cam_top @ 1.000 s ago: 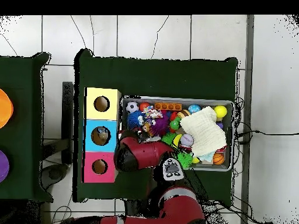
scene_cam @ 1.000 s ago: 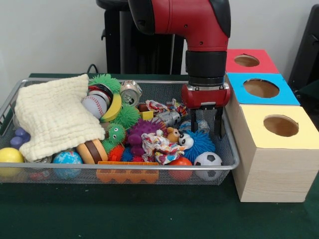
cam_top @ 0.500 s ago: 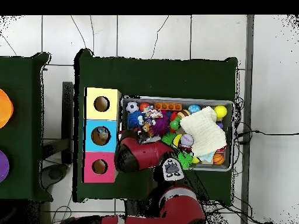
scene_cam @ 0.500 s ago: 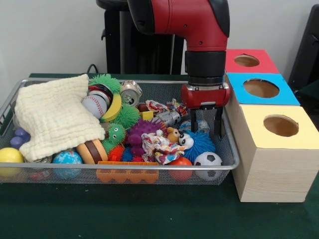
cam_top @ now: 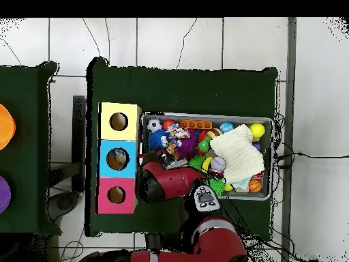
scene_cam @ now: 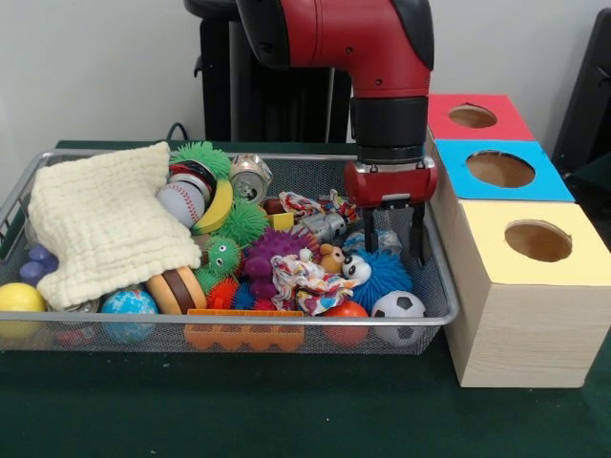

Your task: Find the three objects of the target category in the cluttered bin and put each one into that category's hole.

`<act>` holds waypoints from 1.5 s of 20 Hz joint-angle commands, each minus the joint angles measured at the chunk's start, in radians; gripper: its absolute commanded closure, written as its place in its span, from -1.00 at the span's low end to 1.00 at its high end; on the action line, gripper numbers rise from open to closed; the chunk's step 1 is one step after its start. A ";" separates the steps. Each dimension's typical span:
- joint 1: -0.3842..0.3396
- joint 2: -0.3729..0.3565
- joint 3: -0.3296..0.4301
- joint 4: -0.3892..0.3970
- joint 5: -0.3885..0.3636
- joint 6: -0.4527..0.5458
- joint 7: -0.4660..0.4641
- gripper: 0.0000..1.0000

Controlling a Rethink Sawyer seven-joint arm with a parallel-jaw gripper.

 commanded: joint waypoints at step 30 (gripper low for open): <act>-0.038 0.129 -0.097 0.174 -0.003 0.037 0.139 -1.00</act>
